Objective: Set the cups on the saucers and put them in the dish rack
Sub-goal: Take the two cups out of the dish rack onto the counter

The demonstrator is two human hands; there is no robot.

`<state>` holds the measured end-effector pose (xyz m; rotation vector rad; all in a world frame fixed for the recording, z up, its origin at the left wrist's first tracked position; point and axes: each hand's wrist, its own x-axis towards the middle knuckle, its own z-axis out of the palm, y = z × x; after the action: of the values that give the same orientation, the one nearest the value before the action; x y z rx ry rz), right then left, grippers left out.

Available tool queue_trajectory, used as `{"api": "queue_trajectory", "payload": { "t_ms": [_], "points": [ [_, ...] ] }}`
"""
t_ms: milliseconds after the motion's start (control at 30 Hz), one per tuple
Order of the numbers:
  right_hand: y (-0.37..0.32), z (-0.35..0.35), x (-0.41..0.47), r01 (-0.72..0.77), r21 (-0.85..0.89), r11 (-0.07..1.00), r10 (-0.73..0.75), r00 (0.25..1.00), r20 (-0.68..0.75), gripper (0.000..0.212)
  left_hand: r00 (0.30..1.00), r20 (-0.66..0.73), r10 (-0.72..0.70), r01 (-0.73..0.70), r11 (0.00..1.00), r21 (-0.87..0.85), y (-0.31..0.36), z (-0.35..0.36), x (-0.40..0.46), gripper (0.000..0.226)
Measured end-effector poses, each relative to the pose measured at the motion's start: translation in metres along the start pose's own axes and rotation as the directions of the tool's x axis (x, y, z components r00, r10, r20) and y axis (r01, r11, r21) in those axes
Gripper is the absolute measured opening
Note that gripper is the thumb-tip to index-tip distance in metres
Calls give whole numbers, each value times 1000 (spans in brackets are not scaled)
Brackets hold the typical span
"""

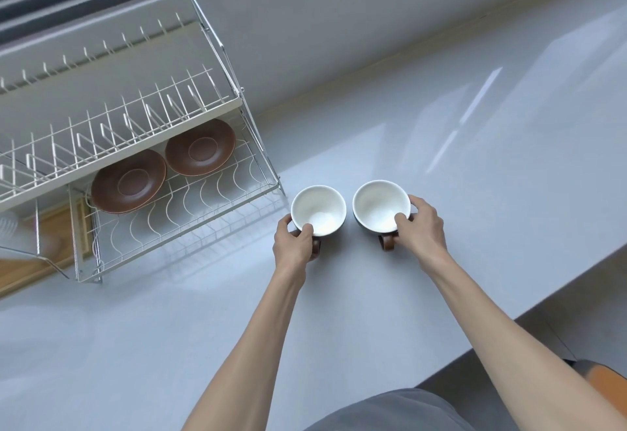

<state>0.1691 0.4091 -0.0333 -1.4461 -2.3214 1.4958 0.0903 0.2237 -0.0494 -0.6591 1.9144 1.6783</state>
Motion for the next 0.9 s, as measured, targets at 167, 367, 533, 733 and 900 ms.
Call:
{"api": "queue_trajectory", "payload": {
  "t_ms": [167, 367, 533, 733, 900],
  "points": [
    [4, 4, -2, -19, -1, 1000, 19, 1000, 2, 49, 1000, 11, -1, 1, 1000, -8, -1, -1, 3, 50],
    [7, 5, -3, -21, 33, 999, 21, 1000, -3, 50, 1000, 21, 2, -2, 1000, 1, -5, -1, 6, 52],
    [6, 5, -3, -25, 3, 1000, 25, 1000, -4, 49, 1000, 24, 5, -5, 1000, 28, -7, -3, 10, 52],
    [-1, -4, -2, 13, -160, 987, 0, 996, 84, 46, 998, 64, 11, -16, 997, 73, -3, -6, 7, 54],
    [-17, -10, -4, 125, -559, 820, -112, 992, 57, 15, 980, 201, -10, -55, 947, 318, 11, -25, 2, 50]
  ]
}}
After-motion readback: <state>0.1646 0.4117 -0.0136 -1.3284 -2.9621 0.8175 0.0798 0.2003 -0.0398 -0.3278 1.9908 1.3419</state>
